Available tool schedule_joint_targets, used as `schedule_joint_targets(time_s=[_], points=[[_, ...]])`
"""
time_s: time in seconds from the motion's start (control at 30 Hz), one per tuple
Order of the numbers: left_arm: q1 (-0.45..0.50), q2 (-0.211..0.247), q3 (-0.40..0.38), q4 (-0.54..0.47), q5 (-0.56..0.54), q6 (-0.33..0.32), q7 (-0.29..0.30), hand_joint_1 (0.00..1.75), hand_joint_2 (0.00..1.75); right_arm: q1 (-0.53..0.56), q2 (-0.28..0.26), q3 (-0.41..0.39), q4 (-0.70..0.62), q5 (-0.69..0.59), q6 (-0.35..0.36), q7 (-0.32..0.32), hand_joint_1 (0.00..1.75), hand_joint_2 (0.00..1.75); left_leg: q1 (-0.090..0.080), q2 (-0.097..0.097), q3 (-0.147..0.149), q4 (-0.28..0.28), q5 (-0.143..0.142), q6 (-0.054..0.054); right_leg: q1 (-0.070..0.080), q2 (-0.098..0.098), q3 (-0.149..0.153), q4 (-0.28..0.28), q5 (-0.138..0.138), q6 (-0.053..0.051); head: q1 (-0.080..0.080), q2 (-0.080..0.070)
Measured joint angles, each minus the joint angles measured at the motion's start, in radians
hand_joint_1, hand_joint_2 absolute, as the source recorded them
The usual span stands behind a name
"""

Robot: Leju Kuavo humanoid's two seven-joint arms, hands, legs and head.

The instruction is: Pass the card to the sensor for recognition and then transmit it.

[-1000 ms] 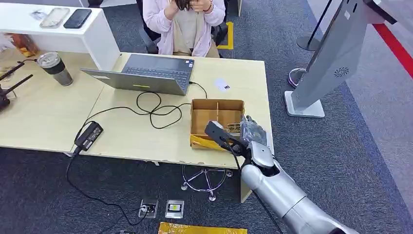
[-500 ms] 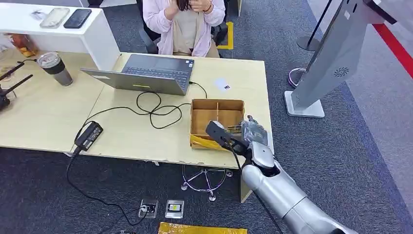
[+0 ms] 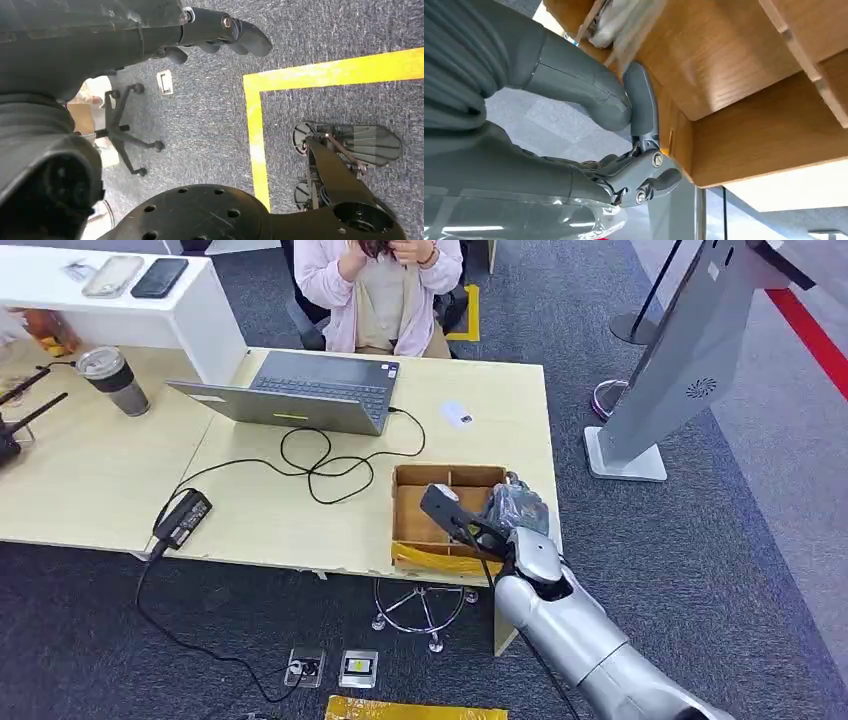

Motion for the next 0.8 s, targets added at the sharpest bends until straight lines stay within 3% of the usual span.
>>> schedule_joint_targets(time_s=[0.23, 0.27, 0.33, 0.37, 0.4, 0.43, 0.47, 0.5, 0.8], points=[[0.000, 0.000, 0.000, 0.000, 0.002, 0.001, 0.007, 0.00, 0.00, 0.000, 0.010, 0.000, 0.000, 0.001, 0.003, -0.009, 1.75, 1.75, 0.000, 0.000, 0.000, 0.000, 0.000, 0.000, 0.000, 0.000, 0.000, 0.000, 0.000, 0.000, 0.000, 0.000], [0.000, 0.000, 0.000, 0.000, 0.002, 0.001, 0.008, 0.00, 0.00, 0.000, 0.011, 0.000, 0.000, 0.001, 0.003, -0.010, 1.50, 1.75, 0.000, 0.000, 0.000, 0.000, 0.000, 0.000, 0.000, 0.000, 0.000, 0.000, 0.000, 0.000, 0.000, 0.000], [0.000, 0.000, 0.000, 0.000, 0.005, 0.001, 0.008, 0.00, 0.00, 0.000, 0.013, 0.000, 0.000, 0.002, 0.003, -0.009, 1.57, 1.75, 0.000, 0.000, 0.000, 0.000, 0.000, 0.000, 0.000, 0.000, 0.000, 0.000, 0.000, 0.000, 0.000, 0.000], [0.000, 0.000, 0.000, 0.000, 0.006, 0.001, 0.008, 0.00, 0.00, 0.000, 0.013, 0.000, 0.000, 0.002, 0.002, -0.007, 1.75, 1.75, 0.000, 0.000, 0.000, 0.000, 0.000, 0.000, 0.000, 0.000, 0.000, 0.000, 0.000, 0.000, 0.000, 0.000], [0.000, 0.001, 0.000, 0.000, 0.006, 0.001, 0.008, 0.00, 0.00, 0.000, 0.014, 0.000, 0.000, 0.002, 0.002, -0.006, 1.38, 1.75, 0.000, 0.000, 0.000, 0.000, 0.000, 0.000, 0.000, 0.000, 0.000, 0.000, 0.000, 0.000, 0.000, 0.000], [0.000, 0.001, 0.000, 0.000, 0.006, 0.001, 0.009, 0.00, 0.00, 0.000, 0.015, 0.000, 0.000, 0.002, 0.002, -0.005, 1.38, 1.75, 0.000, 0.000, 0.000, 0.000, 0.000, 0.000, 0.000, 0.000, 0.000, 0.000, 0.000, 0.000, 0.000, 0.000], [0.000, 0.001, 0.000, 0.000, 0.006, 0.001, 0.009, 0.00, 0.00, 0.000, 0.016, 0.000, 0.000, 0.002, 0.002, -0.005, 0.00, 1.75, 0.000, 0.000, 0.000, 0.000, 0.000, 0.000, 0.000, 0.000, 0.000, 0.000, 0.000, 0.000, 0.000, 0.000], [0.000, 0.001, 0.000, 0.000, 0.006, 0.001, 0.009, 0.00, 0.00, 0.000, 0.016, 0.000, 0.000, 0.003, 0.001, -0.004, 0.00, 0.00, 0.000, 0.000, 0.000, 0.000, 0.000, 0.000, 0.000, 0.000, 0.000, 0.000, 0.000, 0.000, 0.000, 0.000], [0.000, 0.002, 0.000, 0.000, 0.005, -0.003, 0.009, 0.00, 0.00, -0.009, 0.017, 0.001, 0.000, 0.023, -0.026, -0.003, 0.00, 0.00, 0.000, 0.000, 0.000, 0.000, 0.000, 0.000, 0.000, 0.000, 0.000, 0.000, 0.000, 0.000, 0.000, 0.000]])
